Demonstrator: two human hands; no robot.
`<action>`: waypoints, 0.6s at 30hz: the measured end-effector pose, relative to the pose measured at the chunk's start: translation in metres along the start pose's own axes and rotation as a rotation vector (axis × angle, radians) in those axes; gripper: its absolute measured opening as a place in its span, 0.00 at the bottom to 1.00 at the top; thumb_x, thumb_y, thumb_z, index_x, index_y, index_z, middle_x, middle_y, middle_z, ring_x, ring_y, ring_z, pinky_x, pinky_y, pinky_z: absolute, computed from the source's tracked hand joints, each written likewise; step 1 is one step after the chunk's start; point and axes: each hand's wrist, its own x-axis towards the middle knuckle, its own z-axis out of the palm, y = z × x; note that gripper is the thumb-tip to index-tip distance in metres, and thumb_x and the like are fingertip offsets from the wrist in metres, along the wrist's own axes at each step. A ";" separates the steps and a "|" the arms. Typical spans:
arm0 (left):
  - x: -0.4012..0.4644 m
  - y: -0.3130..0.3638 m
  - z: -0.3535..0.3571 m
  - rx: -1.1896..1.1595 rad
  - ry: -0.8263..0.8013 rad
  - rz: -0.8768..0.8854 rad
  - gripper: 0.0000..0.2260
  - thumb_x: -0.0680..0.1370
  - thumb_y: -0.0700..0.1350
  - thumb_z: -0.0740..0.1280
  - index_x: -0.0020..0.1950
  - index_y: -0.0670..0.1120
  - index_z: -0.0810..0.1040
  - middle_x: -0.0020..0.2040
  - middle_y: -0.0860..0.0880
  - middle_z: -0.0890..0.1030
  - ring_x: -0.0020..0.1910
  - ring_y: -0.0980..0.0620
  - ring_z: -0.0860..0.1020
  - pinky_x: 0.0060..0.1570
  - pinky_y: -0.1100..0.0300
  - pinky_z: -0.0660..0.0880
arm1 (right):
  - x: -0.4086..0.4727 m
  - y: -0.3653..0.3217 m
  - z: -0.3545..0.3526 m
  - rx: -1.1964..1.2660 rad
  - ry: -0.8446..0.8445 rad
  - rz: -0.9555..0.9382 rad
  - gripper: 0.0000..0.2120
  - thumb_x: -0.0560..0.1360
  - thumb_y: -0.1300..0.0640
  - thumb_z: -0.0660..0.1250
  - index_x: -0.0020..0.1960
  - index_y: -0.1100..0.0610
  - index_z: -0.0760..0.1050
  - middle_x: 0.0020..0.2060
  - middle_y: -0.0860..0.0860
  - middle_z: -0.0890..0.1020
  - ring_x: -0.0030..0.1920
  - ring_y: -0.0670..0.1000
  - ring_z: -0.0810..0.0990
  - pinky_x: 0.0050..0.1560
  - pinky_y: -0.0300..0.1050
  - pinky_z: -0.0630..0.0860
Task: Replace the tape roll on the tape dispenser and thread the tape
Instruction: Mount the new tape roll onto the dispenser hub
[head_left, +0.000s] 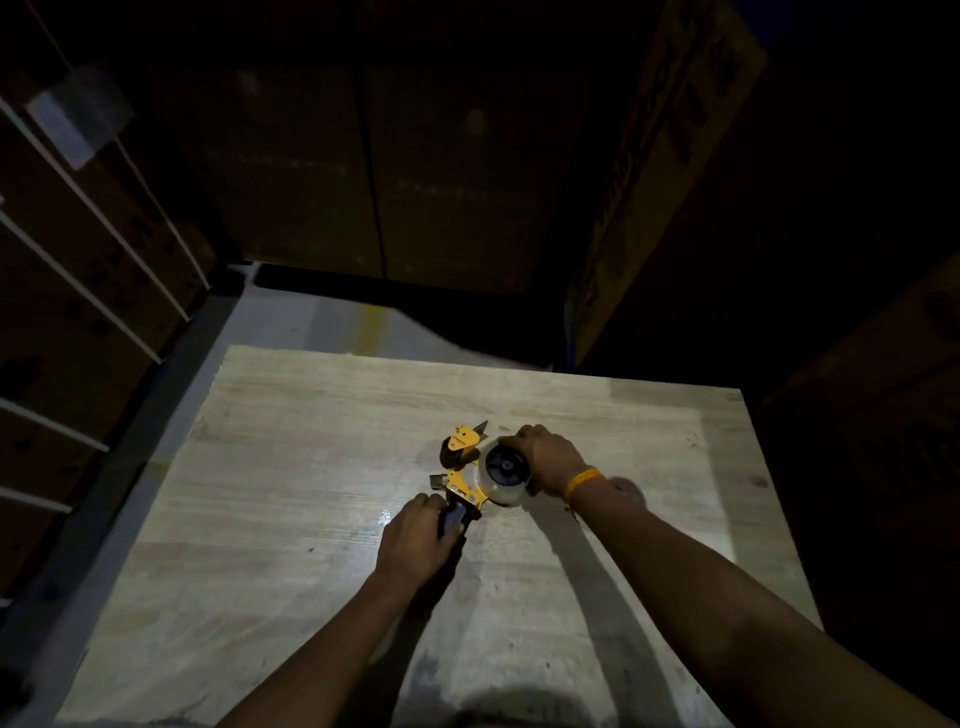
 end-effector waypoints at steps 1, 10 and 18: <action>0.002 0.000 -0.002 -0.020 0.013 -0.001 0.14 0.79 0.60 0.65 0.48 0.49 0.77 0.44 0.50 0.78 0.45 0.47 0.79 0.37 0.53 0.71 | 0.000 -0.003 -0.001 -0.036 0.029 0.037 0.45 0.62 0.52 0.83 0.74 0.53 0.68 0.64 0.58 0.77 0.64 0.62 0.75 0.57 0.57 0.78; 0.024 -0.007 -0.005 -0.025 -0.057 -0.021 0.17 0.77 0.62 0.65 0.37 0.51 0.75 0.35 0.49 0.81 0.35 0.48 0.80 0.33 0.54 0.76 | 0.006 0.005 -0.012 0.018 0.119 0.254 0.28 0.76 0.33 0.64 0.53 0.58 0.78 0.50 0.57 0.83 0.50 0.60 0.83 0.42 0.48 0.73; 0.033 -0.008 -0.003 -0.028 -0.118 -0.067 0.13 0.73 0.59 0.72 0.42 0.49 0.83 0.38 0.49 0.85 0.37 0.49 0.83 0.37 0.54 0.80 | 0.005 0.007 0.001 0.276 -0.002 -0.045 0.44 0.66 0.50 0.81 0.77 0.55 0.65 0.71 0.58 0.73 0.69 0.61 0.71 0.68 0.57 0.74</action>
